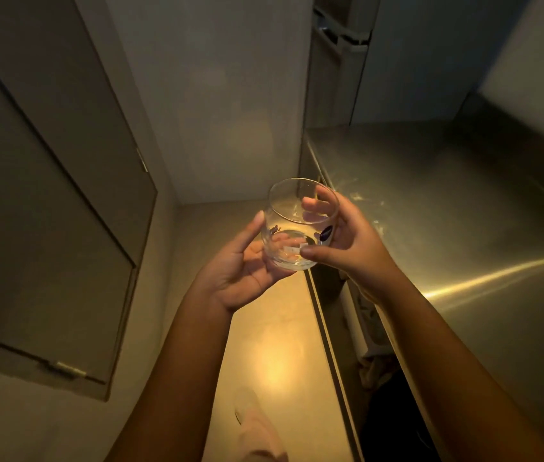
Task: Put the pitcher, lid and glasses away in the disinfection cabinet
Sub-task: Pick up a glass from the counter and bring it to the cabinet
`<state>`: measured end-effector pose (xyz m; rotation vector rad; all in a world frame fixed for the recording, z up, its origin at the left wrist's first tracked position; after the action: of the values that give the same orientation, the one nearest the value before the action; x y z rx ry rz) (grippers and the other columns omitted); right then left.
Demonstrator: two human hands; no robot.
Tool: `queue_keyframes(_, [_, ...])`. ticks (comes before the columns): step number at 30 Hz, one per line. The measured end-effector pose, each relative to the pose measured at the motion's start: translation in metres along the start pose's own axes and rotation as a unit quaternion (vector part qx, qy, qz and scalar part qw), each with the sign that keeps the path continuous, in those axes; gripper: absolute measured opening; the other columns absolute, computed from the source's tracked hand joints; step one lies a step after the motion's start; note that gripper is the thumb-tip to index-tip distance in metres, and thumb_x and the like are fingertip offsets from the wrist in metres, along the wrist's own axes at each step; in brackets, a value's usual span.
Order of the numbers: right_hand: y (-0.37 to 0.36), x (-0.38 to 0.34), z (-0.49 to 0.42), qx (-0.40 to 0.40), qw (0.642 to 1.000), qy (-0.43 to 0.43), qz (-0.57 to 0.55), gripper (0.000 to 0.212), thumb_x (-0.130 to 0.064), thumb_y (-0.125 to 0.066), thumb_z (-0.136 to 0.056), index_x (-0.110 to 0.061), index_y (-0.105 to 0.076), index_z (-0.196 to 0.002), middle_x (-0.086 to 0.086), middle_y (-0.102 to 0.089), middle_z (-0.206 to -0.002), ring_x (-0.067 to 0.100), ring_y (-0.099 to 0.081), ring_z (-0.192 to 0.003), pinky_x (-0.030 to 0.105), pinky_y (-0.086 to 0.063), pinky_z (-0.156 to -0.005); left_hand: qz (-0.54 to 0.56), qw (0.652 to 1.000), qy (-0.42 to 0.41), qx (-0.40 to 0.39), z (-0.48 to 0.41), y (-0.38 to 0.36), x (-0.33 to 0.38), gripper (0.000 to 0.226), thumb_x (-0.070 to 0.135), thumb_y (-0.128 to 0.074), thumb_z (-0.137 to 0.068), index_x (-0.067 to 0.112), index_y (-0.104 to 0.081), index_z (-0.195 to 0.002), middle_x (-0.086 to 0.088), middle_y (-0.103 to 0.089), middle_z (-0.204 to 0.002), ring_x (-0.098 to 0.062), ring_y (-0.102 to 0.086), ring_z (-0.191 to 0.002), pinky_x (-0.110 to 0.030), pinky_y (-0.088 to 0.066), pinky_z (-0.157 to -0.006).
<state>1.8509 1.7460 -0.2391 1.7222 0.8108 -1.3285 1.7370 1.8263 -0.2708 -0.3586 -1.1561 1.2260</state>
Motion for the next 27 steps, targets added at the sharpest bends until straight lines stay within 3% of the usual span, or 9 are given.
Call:
queue_keyframes(3, [-0.010,-0.003,-0.064,-0.001,1.000,0.002,0.007,0.080,-0.031,-0.076,-0.063,-0.036,-0.034,-0.131,-0.018,-0.050,-0.125,0.004,-0.050,-0.117,0.008,-0.047,-0.081,-0.013,1.000,-0.017,0.006,-0.034,0.005,0.055,0.069,0.032,-0.063,-0.071,0.000,-0.046,-0.131,-0.024,-0.056,-0.126,-0.033,-0.065,-0.096,-0.044,-0.052,-0.083])
queue_keyframes(10, [-0.031,-0.015,-0.189,-0.008,1.000,0.026,0.009,0.083,-0.028,-0.077,-0.062,-0.034,-0.034,-0.133,-0.017,-0.050,-0.128,0.005,-0.050,-0.120,0.024,-0.046,-0.097,-0.036,0.998,-0.047,-0.022,-0.103,0.016,0.166,0.074,0.036,-0.065,-0.072,0.001,-0.044,-0.134,-0.024,-0.053,-0.129,-0.034,-0.059,-0.111,-0.046,-0.050,-0.089])
queue_keyframes(22, [-0.050,0.025,-0.356,-0.046,0.999,0.018,-0.004,0.082,-0.026,-0.076,-0.060,-0.029,-0.037,-0.133,-0.008,-0.050,-0.133,0.007,-0.049,-0.122,0.032,-0.045,-0.100,0.020,0.998,-0.048,0.020,-0.212,0.049,0.274,0.063,0.030,-0.060,-0.073,-0.004,-0.050,-0.125,-0.025,-0.063,-0.113,-0.034,-0.065,-0.099,-0.049,-0.052,-0.081])
queue_keyframes(27, [-0.028,0.042,-0.452,-0.033,0.998,0.044,-0.007,0.082,-0.024,-0.075,-0.061,-0.026,-0.036,-0.133,-0.004,-0.049,-0.136,0.004,-0.048,-0.122,0.021,-0.044,-0.098,0.017,0.999,-0.046,0.013,-0.292,0.036,0.335,0.062,0.026,-0.062,-0.074,-0.003,-0.049,-0.127,-0.026,-0.060,-0.119,-0.037,-0.063,-0.103,-0.051,-0.053,-0.079])
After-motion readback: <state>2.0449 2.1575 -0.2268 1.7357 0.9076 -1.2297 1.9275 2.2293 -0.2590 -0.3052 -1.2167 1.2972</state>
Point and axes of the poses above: each hand's wrist, its own z-axis away from the middle knuckle, its own y-axis out of the back of the hand, x = y × z, the point moved 5 cm from there along -z, towards the middle knuckle
